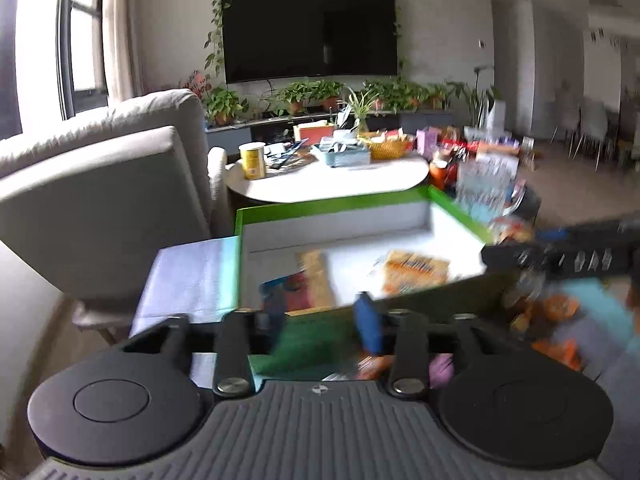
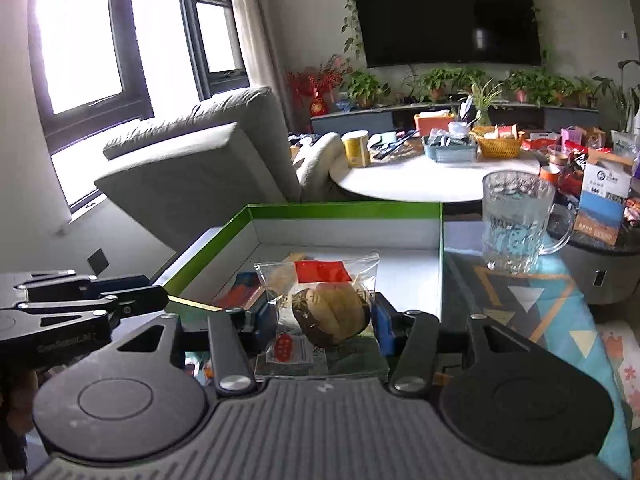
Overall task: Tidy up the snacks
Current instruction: 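Carry the beige pastry bag and clear bun bag into the green box and release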
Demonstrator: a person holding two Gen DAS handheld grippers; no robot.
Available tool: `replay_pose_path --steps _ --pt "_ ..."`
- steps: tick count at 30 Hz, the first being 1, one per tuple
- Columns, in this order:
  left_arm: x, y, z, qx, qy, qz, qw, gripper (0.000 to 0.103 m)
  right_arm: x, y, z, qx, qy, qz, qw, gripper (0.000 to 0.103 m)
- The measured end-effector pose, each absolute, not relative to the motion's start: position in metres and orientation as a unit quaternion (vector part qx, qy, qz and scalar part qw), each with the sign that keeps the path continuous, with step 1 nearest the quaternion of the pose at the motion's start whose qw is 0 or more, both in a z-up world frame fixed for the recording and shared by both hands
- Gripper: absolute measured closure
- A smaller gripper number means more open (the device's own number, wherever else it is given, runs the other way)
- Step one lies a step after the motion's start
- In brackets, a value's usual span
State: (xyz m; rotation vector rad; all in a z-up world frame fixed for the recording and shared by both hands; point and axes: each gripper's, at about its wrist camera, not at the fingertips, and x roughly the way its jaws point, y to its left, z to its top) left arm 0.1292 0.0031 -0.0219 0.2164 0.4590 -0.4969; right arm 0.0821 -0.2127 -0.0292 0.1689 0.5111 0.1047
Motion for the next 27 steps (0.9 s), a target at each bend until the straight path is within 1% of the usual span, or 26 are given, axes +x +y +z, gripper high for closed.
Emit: replay_pose_path --steps 2,5,7,12,20,25,27 --pt "0.126 0.015 -0.03 0.137 0.229 -0.262 0.927 0.05 0.082 -0.212 -0.032 0.083 0.259 0.056 0.961 0.051" --pt "0.125 0.035 -0.044 0.217 0.253 -0.297 0.895 0.05 0.083 -0.211 -0.033 0.082 0.268 0.065 0.958 0.051" --pt "0.129 0.047 -0.052 0.248 0.271 -0.317 0.874 0.05 0.082 -0.209 -0.033 0.078 0.271 0.067 0.957 0.051" --pt "0.151 0.066 -0.062 0.237 0.337 -0.378 0.829 0.05 0.078 -0.204 -0.029 0.067 0.275 0.066 0.957 0.051" --pt "0.157 0.064 -0.061 0.253 0.344 -0.443 0.789 0.05 0.076 -0.194 -0.027 0.044 0.289 0.057 0.955 0.051" --pt "0.165 0.066 -0.069 0.294 0.357 -0.456 0.76 0.048 0.076 -0.185 -0.028 0.03 0.295 0.057 0.953 0.051" --pt "0.17 0.066 -0.071 0.301 0.354 -0.456 0.759 0.041 0.076 -0.182 -0.027 0.025 0.296 0.057 0.953 0.051"
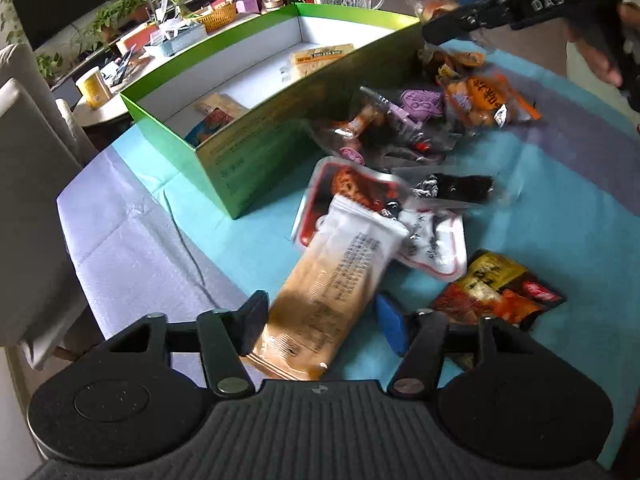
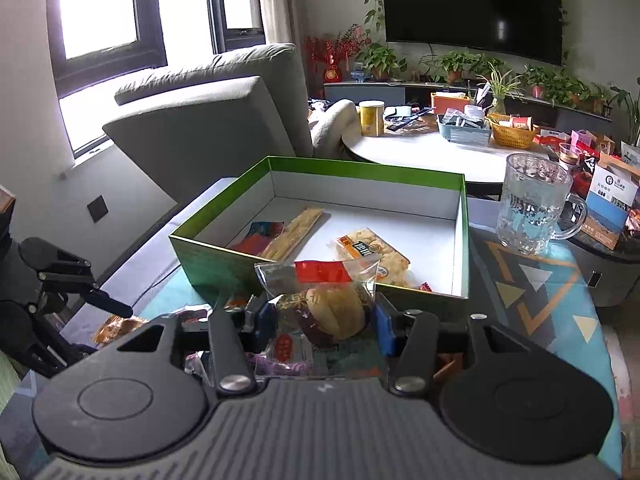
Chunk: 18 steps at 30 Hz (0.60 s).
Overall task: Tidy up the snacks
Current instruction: 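Carry the beige pastry bag and clear bun bag into the green box and release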
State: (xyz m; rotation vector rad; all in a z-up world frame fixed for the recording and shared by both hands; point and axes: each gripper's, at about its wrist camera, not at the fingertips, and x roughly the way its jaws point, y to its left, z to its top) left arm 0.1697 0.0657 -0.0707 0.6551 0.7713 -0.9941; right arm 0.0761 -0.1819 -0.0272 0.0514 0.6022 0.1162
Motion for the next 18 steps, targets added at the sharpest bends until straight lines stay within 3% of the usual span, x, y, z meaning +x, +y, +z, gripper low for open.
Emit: replay_pose_path --steps 7,12,18 --pt "0.188 0.07 -0.077 0.234 0.38 -0.48 0.755 0.041 0.077 -0.174 -0.029 0.015 0.304 0.054 0.951 0.051" --pt "0.18 0.083 -0.078 0.175 0.376 -0.437 0.798 0.054 0.078 -0.175 -0.028 0.017 0.303 0.049 0.952 0.051" --pt "0.153 0.079 -0.067 0.165 0.356 -0.377 0.839 0.056 0.078 -0.177 -0.027 0.019 0.298 0.045 0.953 0.051"
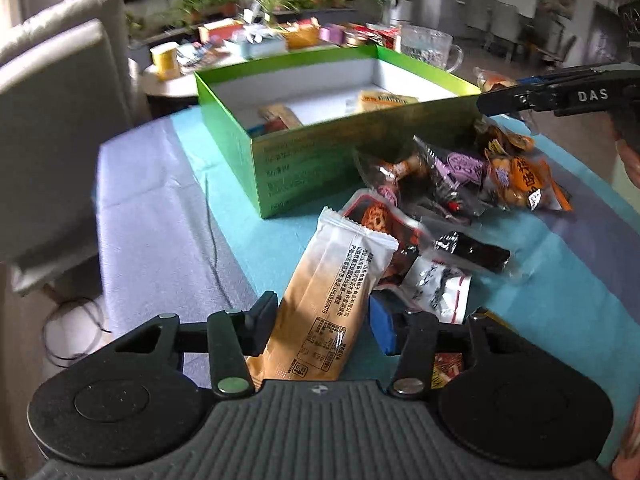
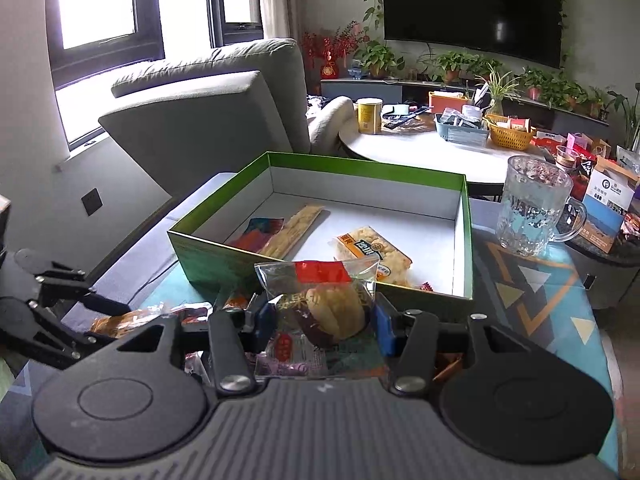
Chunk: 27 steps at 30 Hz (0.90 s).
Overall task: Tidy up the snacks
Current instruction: 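Carry the beige pastry bag and clear bun bag into the green box and release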
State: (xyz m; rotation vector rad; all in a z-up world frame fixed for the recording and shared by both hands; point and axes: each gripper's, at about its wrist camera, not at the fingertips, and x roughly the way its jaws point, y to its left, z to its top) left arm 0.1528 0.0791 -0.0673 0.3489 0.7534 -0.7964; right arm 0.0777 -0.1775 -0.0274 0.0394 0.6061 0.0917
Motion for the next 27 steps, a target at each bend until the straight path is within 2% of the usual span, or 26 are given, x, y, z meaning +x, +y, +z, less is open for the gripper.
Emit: replay_pose_path --steps 13,27 --pt "0.153 0.018 -0.009 0.135 0.267 -0.324 0.898 0.056 0.085 -0.19 -0.016 0.023 0.275 0.031 0.961 0.051" --pt "0.225 -0.038 -0.005 0.067 0.299 -0.233 0.923 0.056 0.131 -0.214 -0.014 0.042 0.273 0.019 0.961 0.051"
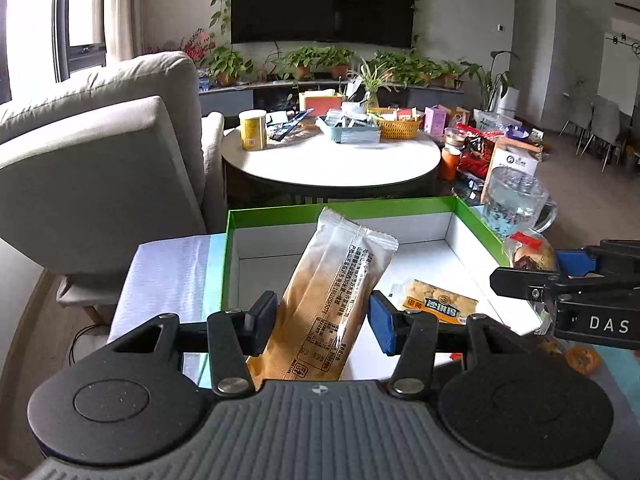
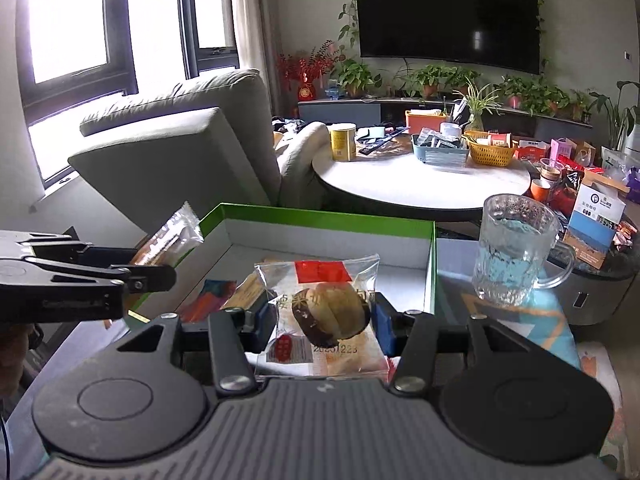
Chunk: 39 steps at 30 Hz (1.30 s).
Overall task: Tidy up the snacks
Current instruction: 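Carry the beige pastry bag and clear bun bag into the green box and release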
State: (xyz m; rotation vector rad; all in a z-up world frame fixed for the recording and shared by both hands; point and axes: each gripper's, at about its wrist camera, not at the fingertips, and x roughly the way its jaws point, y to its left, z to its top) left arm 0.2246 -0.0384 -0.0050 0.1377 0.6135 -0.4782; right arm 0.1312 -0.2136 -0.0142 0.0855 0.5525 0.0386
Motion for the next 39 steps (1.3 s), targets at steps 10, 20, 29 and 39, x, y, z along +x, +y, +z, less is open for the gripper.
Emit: replay_pose_path --steps 10,20,29,39 --pt "0.248 -0.06 -0.026 0.065 0.326 -0.219 0.917 0.056 0.156 -0.228 -0.028 0.071 0.29 0.019 0.954 0.051" --pt "0.267 -0.075 -0.038 0.056 0.339 -0.223 0.912 0.056 0.175 -0.238 -0.04 0.088 0.304 0.013 0.949 0.051" --pt "0.262 -0.077 -0.036 0.048 0.309 -0.252 0.916 0.044 0.177 -0.244 -0.044 0.099 0.309 0.008 0.946 0.042" --pt "0.236 -0.056 -0.022 0.054 0.301 -0.243 0.92 0.044 0.148 -0.252 -0.032 0.092 0.295 0.017 0.951 0.038"
